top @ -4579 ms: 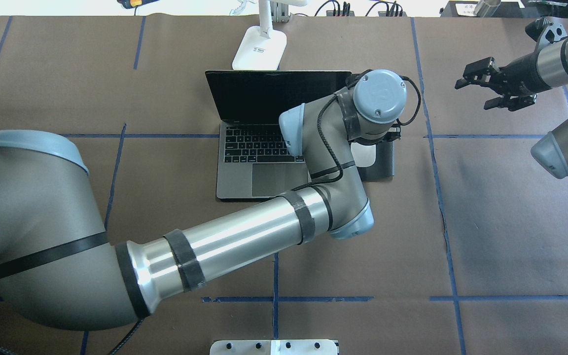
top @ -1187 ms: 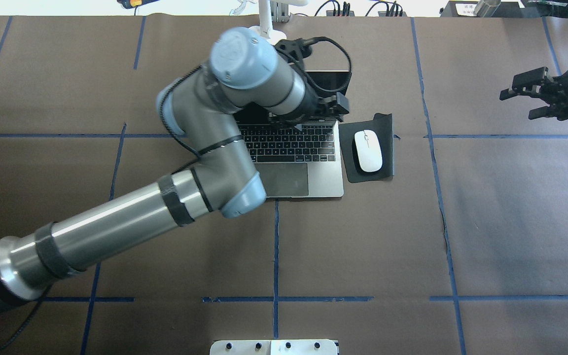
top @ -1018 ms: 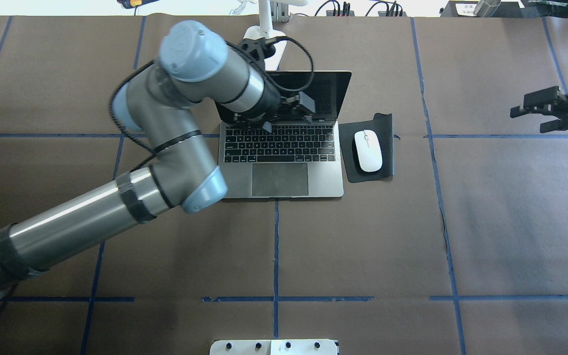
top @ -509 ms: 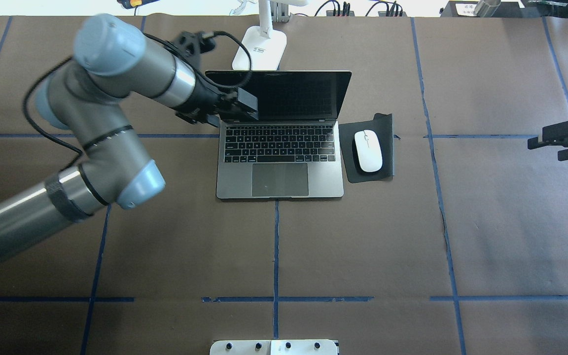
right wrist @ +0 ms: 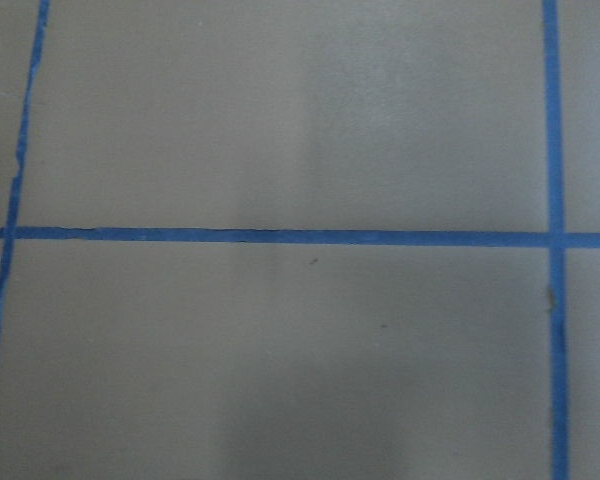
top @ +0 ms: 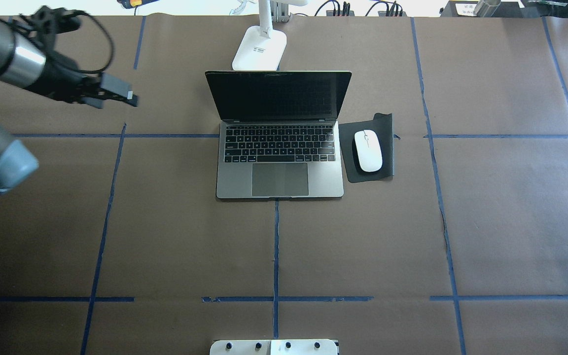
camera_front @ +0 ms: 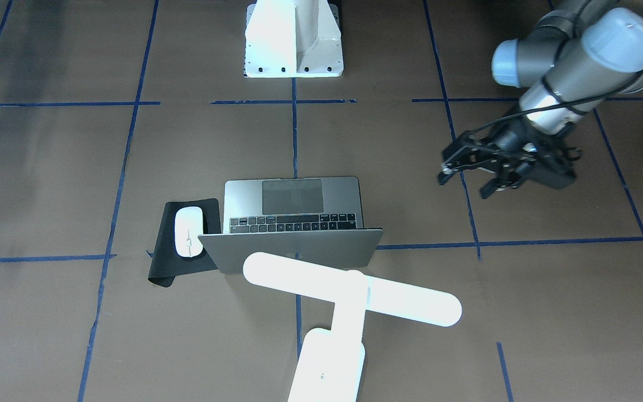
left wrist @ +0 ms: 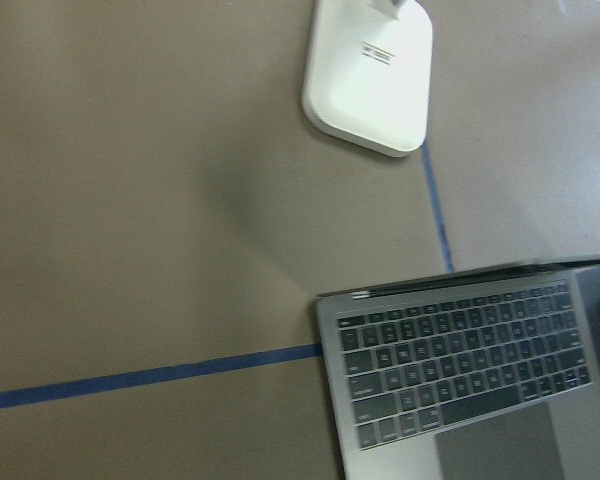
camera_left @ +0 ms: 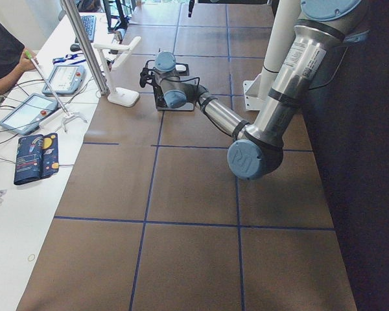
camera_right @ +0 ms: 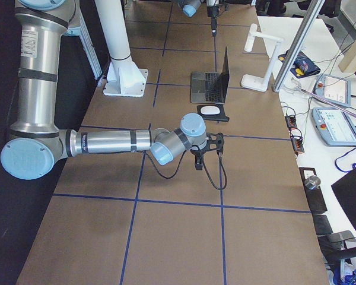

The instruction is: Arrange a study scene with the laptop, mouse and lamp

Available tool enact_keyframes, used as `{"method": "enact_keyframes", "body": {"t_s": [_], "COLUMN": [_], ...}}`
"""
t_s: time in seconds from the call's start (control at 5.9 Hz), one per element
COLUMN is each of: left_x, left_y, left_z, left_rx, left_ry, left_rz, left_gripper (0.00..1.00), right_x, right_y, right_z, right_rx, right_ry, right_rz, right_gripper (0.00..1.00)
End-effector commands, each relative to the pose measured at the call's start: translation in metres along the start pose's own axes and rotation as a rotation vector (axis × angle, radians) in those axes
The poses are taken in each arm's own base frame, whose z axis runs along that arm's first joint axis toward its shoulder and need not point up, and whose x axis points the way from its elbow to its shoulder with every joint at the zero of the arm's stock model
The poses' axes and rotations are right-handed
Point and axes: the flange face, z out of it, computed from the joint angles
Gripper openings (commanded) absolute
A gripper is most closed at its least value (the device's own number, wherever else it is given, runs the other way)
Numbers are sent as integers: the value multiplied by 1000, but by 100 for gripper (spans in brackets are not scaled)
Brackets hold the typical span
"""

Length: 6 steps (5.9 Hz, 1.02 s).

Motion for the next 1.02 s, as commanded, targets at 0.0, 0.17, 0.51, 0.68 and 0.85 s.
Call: {"method": "enact_keyframes", "body": {"t_s": [0.0, 0.17, 0.51, 0.68, 0.85], "left_x": [-106, -173, -286, -318, -337], "left_y": [24, 38, 79, 86, 97], "left_z": [-46, -71, -130, -157, -170], "left_rx": [22, 3, -125, -200, -296], "left_ry": [-115, -201, -354, -389, -388], "left_rz": [84, 175, 236, 237, 208], "left_gripper": [100, 100, 100, 100, 100], "right_x": [47, 51, 47, 45, 47], "right_y": [22, 29, 30, 31, 35], "right_z": [-13, -11, -5, -4, -4], "right_rx": [-55, -65, -79, -86, -90], "right_ry": [38, 34, 32, 12, -1], "right_rz": [-93, -92, -101, -100, -93], "right_gripper": [100, 100, 100, 100, 100]}}
